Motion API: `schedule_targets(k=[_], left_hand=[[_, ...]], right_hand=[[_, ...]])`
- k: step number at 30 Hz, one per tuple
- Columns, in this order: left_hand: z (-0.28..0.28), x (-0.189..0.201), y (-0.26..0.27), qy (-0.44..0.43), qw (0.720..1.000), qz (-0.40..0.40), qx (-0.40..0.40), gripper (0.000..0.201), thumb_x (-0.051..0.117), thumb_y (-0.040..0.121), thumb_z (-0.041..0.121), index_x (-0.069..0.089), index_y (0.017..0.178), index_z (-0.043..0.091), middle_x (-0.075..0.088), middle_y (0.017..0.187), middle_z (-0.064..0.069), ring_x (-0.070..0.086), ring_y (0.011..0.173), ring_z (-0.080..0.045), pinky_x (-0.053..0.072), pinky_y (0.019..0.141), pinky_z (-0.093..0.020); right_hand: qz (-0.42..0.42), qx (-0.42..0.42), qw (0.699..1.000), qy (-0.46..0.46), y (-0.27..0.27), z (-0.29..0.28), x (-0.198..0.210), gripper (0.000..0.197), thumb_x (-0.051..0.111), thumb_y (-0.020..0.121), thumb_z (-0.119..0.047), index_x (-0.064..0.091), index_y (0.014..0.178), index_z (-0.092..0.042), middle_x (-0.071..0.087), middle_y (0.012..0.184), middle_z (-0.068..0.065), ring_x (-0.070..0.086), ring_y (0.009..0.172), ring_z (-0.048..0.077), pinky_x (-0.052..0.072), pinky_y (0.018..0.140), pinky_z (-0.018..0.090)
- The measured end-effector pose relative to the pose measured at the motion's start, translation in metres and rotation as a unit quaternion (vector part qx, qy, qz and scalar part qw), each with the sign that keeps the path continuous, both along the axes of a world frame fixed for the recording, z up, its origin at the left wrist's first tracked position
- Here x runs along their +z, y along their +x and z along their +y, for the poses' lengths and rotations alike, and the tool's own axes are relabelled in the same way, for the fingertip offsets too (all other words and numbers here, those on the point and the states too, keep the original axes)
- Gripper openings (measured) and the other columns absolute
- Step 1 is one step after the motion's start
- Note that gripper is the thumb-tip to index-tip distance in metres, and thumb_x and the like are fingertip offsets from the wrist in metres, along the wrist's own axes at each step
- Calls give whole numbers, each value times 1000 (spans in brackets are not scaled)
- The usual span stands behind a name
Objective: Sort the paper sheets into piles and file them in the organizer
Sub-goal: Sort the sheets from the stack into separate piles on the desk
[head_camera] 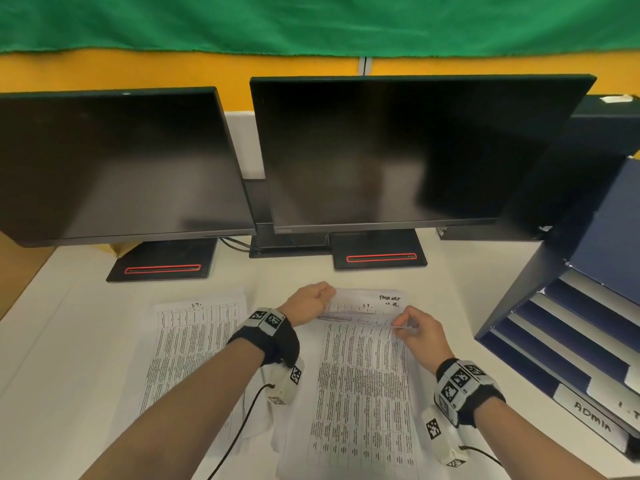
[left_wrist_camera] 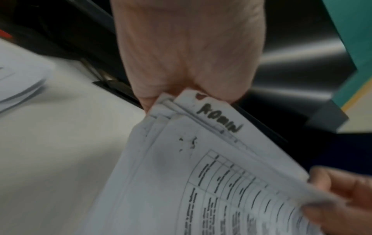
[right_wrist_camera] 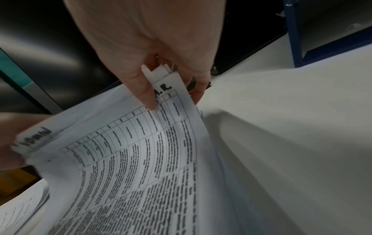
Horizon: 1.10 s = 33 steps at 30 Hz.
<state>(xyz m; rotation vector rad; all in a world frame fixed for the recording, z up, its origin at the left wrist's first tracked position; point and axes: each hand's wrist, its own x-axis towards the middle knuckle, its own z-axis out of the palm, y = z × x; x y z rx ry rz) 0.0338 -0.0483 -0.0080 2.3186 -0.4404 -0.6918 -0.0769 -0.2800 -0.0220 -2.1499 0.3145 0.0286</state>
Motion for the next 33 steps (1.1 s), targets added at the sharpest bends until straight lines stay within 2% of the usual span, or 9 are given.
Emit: schedule_targets(k=[2,5,11,15,18,25,28,31,33], left_hand=[[-4,-4,3,92,993,-65,-43,37,31,101,25,41,135,18,42,121,-12,55,102,-30,44,96,-38],[-7,-8,4,154,976,-129,-83,38,37,96,16,41,134,15,35,123,-12,58,94,-30,50,85,-36],[-5,-11,1,205,932,-267,-135,26,36,96,21,56,111,13,56,107,-8,52,95,-22,46,76,-32],[-3,-9,-1,216,902,-346,-140,24,42,95,22,61,108,14,57,107,-5,49,97,-21,45,75,-32],[-2,-5,-2,217,881,-382,-178,21,45,95,25,60,104,13,56,106,-5,48,99,-23,40,81,-34],[-2,5,-7,148,930,-321,-102,20,39,99,27,51,97,11,62,98,-9,55,83,-23,38,70,-31],[-2,4,-7,86,974,-211,-7,22,47,95,34,47,88,14,64,88,-8,54,73,-22,36,62,-30],[1,1,-5,85,994,-64,8,30,63,85,38,60,99,12,61,93,-3,56,83,-20,40,67,-27],[2,1,-3,70,996,-53,15,28,63,86,27,65,107,8,63,106,-6,58,97,-23,41,74,-25]], right_hand=[[10,11,1000,-11,0,-3,-3,22,65,80,-3,60,70,-22,65,86,0,56,86,6,39,76,14],[20,15,999,-35,-1,-5,-8,23,69,77,-10,61,72,-31,63,94,5,59,92,15,44,87,28],[-5,6,1000,2,-4,2,4,11,64,81,0,62,76,-9,62,83,-8,51,85,-2,36,73,11],[-3,7,1000,17,-3,3,5,7,64,81,1,62,78,-5,61,82,-8,50,84,-6,35,81,22],[-12,9,1000,16,-3,3,6,9,64,80,1,61,77,-7,59,79,-8,50,80,-5,36,70,15],[-17,-8,1000,18,0,-1,3,8,62,82,-2,61,78,-9,59,78,-3,50,77,3,34,64,13],[-19,-13,999,25,2,-4,1,9,62,82,-3,60,78,-10,64,86,-1,51,85,-3,33,70,10],[-19,-13,999,41,1,-3,-1,8,61,82,-1,59,80,-8,62,85,-3,53,85,2,35,70,12],[-21,-24,998,58,2,-3,-3,11,62,81,1,56,81,-9,61,87,-5,53,86,5,37,73,17]])
